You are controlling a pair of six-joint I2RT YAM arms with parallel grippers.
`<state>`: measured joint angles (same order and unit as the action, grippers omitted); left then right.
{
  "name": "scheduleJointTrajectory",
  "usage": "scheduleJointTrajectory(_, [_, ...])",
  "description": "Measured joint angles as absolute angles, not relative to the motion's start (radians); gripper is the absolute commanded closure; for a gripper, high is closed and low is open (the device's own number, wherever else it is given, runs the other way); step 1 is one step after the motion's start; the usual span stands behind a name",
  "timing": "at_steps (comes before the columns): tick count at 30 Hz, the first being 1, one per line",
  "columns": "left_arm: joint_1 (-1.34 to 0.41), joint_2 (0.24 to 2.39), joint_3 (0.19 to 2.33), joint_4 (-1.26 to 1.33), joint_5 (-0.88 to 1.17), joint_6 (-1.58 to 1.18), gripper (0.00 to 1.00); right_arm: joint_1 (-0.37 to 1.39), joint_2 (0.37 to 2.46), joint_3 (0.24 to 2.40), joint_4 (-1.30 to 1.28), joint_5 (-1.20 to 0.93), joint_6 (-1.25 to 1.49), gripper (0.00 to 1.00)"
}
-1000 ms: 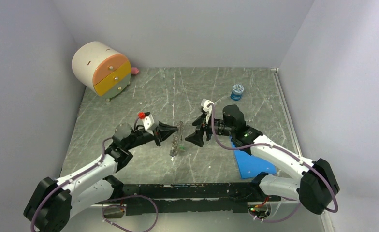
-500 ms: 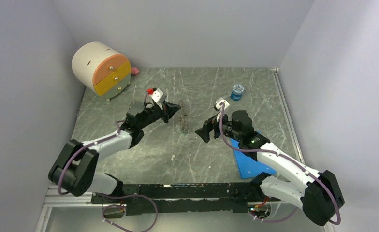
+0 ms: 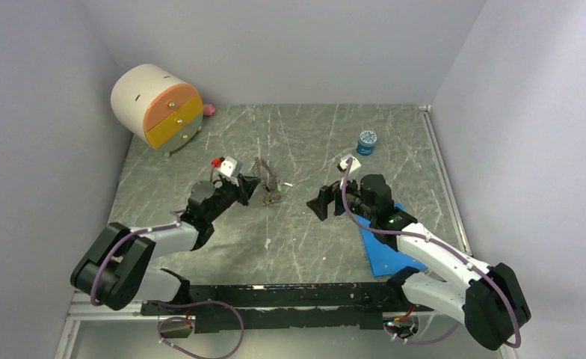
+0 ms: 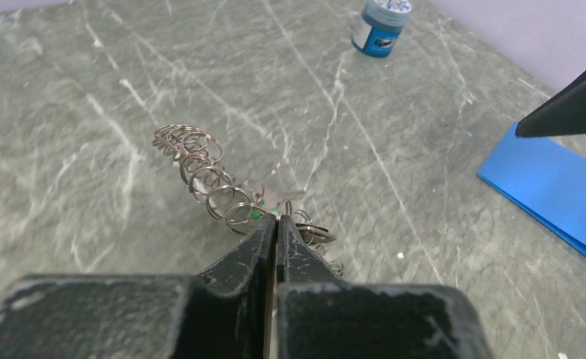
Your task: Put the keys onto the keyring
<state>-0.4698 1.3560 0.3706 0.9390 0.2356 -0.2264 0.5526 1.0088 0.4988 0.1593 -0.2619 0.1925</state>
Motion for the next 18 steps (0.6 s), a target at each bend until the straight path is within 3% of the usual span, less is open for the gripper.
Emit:
scheduleJointTrajectory(3, [-0.470,1.294,0.317,0.909,0.202,-0.223,0.79,0.545,1.010,0.499,0.166,-0.262,0.196,0.01])
scheduleJointTrajectory(11, [-0.470,1.058,0.254,0.747,0.118,-0.232,0.08,0.520,1.029,0.499,0.189,-0.271,0.196,0.01])
scheduleJointTrajectory(18, [-0.457,0.992,0.274,0.573,0.014,-0.286,0.05,0.459,1.040,0.499,0.199,-0.297,0.206,0.01])
